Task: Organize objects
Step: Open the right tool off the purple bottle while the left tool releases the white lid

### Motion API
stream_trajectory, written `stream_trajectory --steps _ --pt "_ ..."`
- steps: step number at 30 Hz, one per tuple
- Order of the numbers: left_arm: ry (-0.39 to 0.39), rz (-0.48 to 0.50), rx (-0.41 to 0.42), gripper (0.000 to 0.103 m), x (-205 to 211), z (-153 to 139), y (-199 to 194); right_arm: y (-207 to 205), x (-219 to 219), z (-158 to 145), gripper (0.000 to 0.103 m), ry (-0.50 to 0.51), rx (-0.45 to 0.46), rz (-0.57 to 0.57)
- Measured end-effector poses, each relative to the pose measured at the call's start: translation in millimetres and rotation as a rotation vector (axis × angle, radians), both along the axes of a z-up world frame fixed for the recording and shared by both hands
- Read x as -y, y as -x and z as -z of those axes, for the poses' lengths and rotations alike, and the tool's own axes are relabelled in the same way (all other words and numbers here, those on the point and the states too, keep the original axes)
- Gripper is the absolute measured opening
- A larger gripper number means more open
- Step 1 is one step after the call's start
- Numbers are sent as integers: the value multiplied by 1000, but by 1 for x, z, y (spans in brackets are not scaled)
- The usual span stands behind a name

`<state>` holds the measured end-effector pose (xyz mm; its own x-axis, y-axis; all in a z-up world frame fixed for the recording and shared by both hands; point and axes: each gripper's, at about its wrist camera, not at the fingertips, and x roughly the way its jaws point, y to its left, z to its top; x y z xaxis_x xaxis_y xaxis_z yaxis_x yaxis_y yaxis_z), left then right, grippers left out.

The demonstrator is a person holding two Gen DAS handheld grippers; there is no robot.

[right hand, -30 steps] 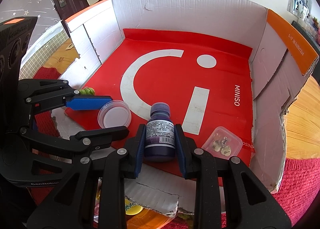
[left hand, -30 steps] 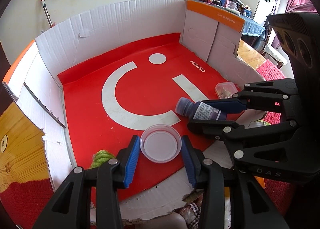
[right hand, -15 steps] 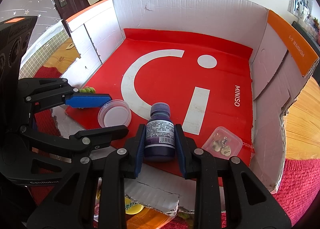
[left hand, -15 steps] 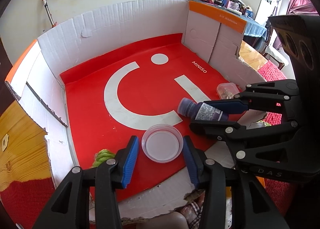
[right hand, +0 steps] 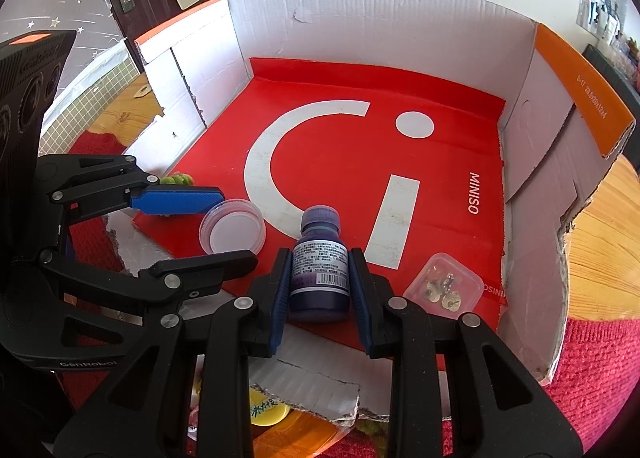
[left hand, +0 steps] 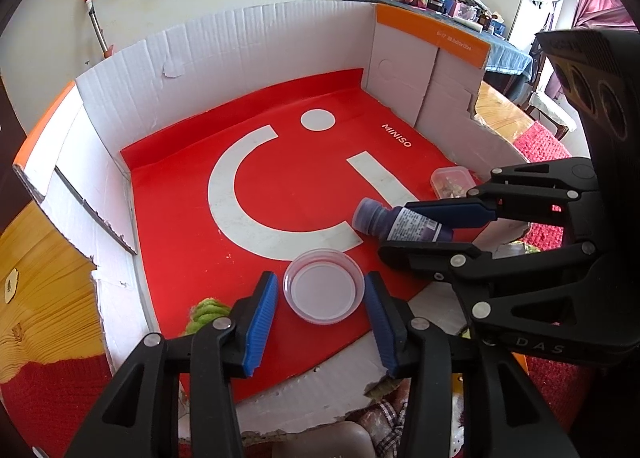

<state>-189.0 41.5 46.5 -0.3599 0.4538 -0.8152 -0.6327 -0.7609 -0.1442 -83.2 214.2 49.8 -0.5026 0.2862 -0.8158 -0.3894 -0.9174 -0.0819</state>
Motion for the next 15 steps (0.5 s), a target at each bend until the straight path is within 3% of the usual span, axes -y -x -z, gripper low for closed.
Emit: stream_trajectory --steps 15 --pt "-6 -5 -21 51 1 -7 -8 0 6 -6 27 -31 -2 -24"
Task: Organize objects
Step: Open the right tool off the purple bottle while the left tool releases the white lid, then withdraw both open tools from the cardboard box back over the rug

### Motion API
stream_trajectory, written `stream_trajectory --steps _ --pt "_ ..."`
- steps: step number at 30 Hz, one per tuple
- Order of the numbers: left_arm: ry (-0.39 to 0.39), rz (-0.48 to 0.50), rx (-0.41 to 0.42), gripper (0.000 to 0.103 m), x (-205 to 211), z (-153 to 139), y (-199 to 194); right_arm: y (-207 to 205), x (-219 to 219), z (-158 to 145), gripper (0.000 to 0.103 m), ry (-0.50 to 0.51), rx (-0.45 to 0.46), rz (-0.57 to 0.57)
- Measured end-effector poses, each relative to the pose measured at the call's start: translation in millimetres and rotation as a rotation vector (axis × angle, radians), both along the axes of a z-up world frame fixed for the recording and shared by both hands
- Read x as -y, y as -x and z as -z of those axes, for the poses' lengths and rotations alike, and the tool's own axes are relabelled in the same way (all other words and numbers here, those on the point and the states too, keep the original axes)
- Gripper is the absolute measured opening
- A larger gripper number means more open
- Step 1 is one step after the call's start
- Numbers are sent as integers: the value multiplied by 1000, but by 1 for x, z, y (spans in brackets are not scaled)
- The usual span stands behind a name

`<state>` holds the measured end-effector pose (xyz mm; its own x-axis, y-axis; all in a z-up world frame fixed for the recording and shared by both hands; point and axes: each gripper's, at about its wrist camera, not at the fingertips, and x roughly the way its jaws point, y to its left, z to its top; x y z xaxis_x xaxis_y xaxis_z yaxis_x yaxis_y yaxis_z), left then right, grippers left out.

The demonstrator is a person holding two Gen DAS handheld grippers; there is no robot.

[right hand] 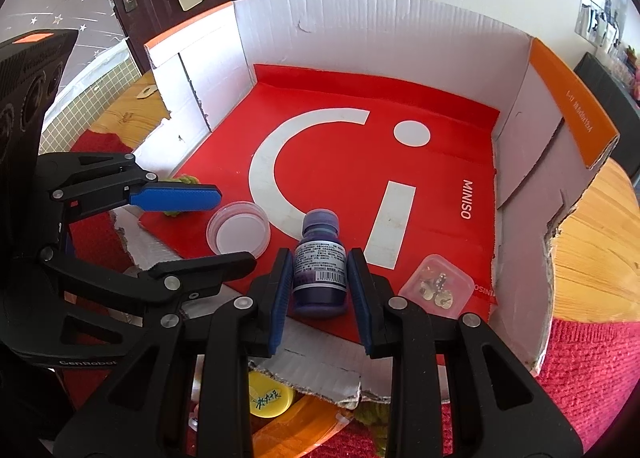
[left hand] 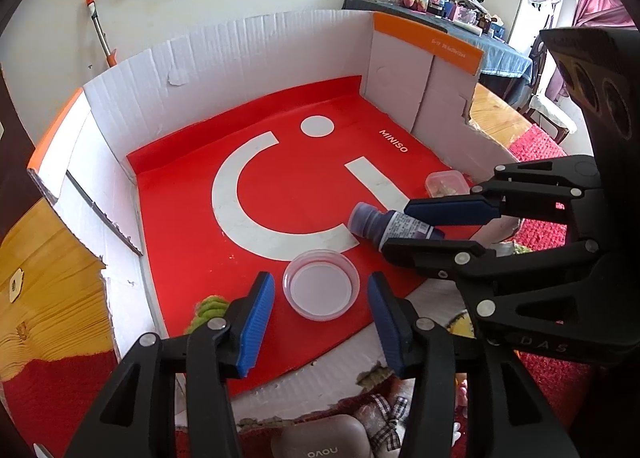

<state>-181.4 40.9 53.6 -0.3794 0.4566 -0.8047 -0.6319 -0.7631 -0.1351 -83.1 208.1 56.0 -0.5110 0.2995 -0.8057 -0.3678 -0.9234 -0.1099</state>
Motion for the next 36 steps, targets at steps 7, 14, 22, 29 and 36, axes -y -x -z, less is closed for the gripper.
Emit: stream_trajectory --steps 7,14,22,29,36 --pt "-19 -17 -14 57 5 -7 -7 -5 6 -7 27 -16 -8 -11" --pt "-44 -30 -50 59 16 -21 -26 -14 19 -19 46 -50 -39 -13" --pt "-91 -77 -91 63 34 -35 -49 -37 36 -34 61 -74 -98 -17" --pt "-147 -140 -125 71 52 -43 -73 -58 57 -41 71 -111 -137 -19" --pt "-220 -243 -168 81 71 -47 -97 -84 71 -43 81 -145 -182 9"
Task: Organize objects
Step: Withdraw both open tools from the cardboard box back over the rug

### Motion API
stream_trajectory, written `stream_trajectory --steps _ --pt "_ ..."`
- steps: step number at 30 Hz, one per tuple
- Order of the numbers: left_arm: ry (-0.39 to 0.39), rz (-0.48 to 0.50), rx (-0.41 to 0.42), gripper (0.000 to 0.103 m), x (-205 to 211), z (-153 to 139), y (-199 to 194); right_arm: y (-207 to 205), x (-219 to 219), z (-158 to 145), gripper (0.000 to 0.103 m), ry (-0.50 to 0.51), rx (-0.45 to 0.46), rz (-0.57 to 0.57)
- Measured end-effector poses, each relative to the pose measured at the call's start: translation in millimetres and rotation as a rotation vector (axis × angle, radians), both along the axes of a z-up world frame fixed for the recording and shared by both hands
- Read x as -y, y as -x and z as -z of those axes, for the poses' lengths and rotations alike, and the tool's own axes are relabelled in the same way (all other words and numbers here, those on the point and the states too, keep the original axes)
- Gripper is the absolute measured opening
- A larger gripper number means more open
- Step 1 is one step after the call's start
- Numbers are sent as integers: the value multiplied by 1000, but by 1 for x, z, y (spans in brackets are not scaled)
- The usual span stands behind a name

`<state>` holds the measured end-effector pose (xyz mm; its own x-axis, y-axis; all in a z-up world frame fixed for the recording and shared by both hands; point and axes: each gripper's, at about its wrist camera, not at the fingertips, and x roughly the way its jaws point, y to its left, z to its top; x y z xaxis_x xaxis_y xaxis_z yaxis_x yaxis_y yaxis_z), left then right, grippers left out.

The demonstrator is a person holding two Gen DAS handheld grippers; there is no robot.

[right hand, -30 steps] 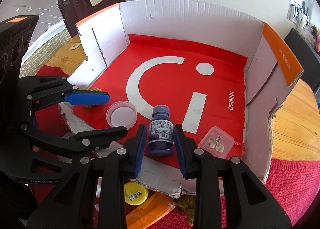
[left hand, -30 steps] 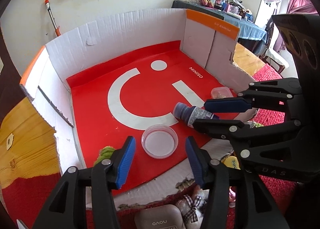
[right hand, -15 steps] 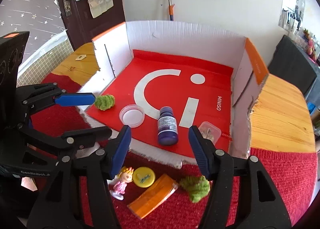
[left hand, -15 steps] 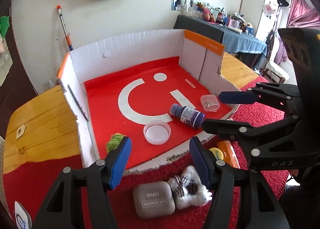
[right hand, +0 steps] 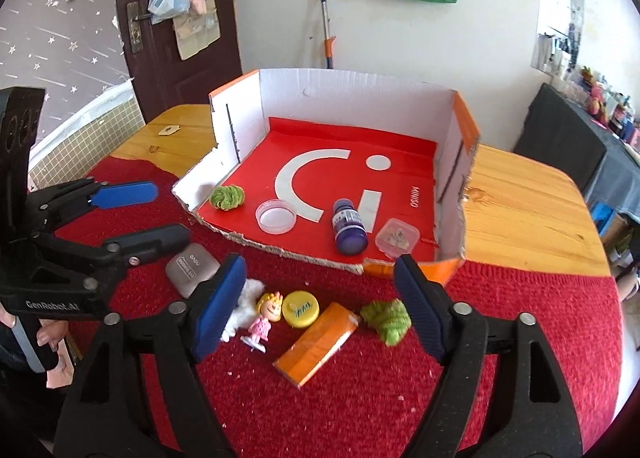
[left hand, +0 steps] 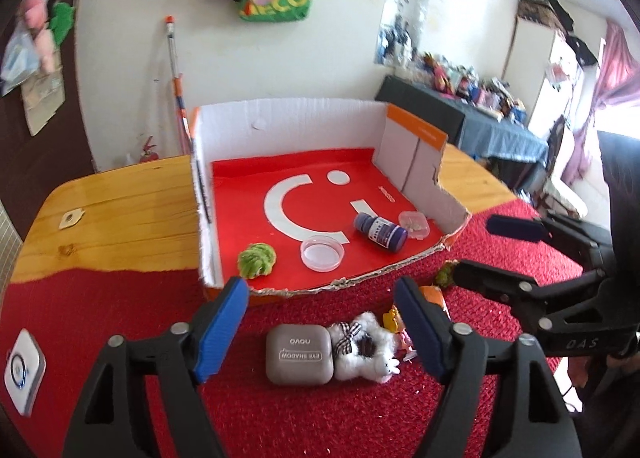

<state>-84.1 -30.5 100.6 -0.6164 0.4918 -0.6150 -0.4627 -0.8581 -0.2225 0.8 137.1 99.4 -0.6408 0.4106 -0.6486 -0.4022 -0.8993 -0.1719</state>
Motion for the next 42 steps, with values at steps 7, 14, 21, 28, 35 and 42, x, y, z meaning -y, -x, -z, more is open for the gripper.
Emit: stream_trajectory --steps 7,14,21,28,35,42 --pt "-46 -79 -41 94 12 2 -24 -24 10 5 86 -29 -43 39" --pt "-48 -108 -37 99 12 14 -41 -40 10 22 87 -5 -60 69" --pt "-41 -116 10 99 6 39 -50 -51 6 44 87 45 -66 91" --pt "-29 -118 65 99 3 59 -50 -52 2 65 87 77 -26 103" --pt "-19 -122 66 99 2 62 -49 -53 2 67 87 79 -19 99" --pt "-11 -128 79 99 4 64 -44 -50 0 70 87 87 -8 92"
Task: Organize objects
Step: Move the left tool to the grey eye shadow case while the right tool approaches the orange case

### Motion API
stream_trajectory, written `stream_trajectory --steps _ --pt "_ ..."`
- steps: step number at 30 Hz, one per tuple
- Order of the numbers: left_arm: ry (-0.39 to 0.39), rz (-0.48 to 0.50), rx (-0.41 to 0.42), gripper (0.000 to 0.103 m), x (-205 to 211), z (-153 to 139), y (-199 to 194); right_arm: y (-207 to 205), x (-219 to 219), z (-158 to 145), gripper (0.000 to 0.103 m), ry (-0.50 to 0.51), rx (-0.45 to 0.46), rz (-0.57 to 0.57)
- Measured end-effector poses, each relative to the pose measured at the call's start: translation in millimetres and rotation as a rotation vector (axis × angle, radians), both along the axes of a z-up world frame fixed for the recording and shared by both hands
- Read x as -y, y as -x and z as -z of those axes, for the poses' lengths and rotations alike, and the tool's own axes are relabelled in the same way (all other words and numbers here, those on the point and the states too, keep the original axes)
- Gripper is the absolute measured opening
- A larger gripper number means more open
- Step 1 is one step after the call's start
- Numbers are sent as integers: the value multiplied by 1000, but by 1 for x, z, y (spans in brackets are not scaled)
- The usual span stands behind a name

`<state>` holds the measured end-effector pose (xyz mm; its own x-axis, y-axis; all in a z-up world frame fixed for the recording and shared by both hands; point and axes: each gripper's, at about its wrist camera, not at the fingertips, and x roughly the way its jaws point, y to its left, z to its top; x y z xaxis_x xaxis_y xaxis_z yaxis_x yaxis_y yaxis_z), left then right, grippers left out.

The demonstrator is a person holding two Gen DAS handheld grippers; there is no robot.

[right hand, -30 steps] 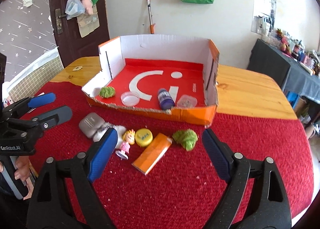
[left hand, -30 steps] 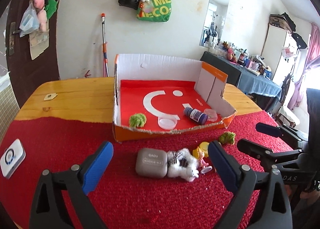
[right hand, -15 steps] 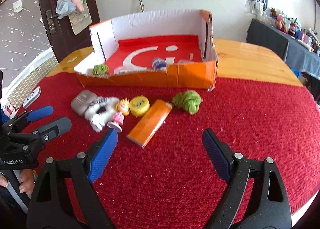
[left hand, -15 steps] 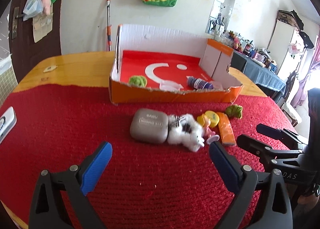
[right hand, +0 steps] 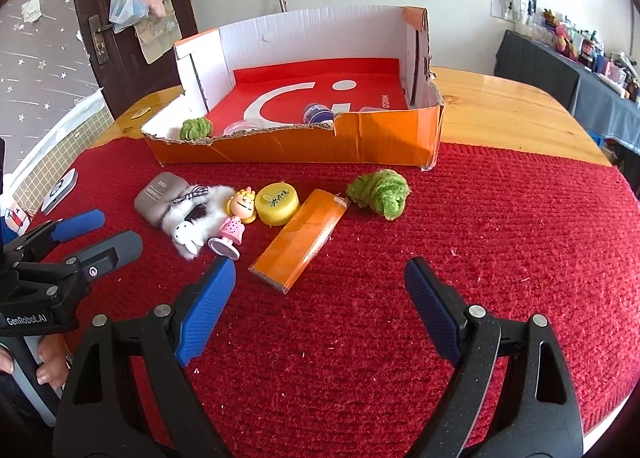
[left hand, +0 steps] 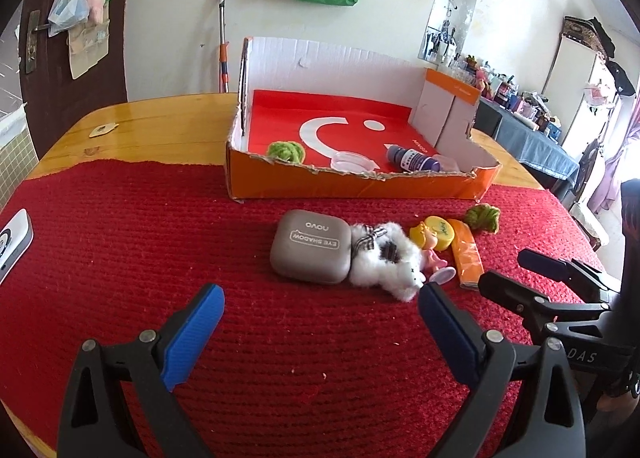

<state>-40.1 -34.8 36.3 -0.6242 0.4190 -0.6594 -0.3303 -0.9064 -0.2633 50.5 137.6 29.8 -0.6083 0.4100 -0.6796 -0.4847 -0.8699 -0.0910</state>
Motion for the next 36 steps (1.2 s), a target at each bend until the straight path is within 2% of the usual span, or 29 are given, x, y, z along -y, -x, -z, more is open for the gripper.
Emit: stream_trajectory --steps 9,14,18,26,36 --pt "67 -11 11 99 4 -2 18 8 -4 2 87 13 13 -7" --pt "97 12 33 99 6 -2 33 18 -8 5 87 23 42 10" --pt "155 44 49 99 1 3 44 26 -11 7 87 24 57 24" --pt "173 97 80 100 -1 10 53 37 -6 12 87 -44 120 24" --pt "209 107 66 101 2 9 55 20 -17 7 87 -39 110 36"
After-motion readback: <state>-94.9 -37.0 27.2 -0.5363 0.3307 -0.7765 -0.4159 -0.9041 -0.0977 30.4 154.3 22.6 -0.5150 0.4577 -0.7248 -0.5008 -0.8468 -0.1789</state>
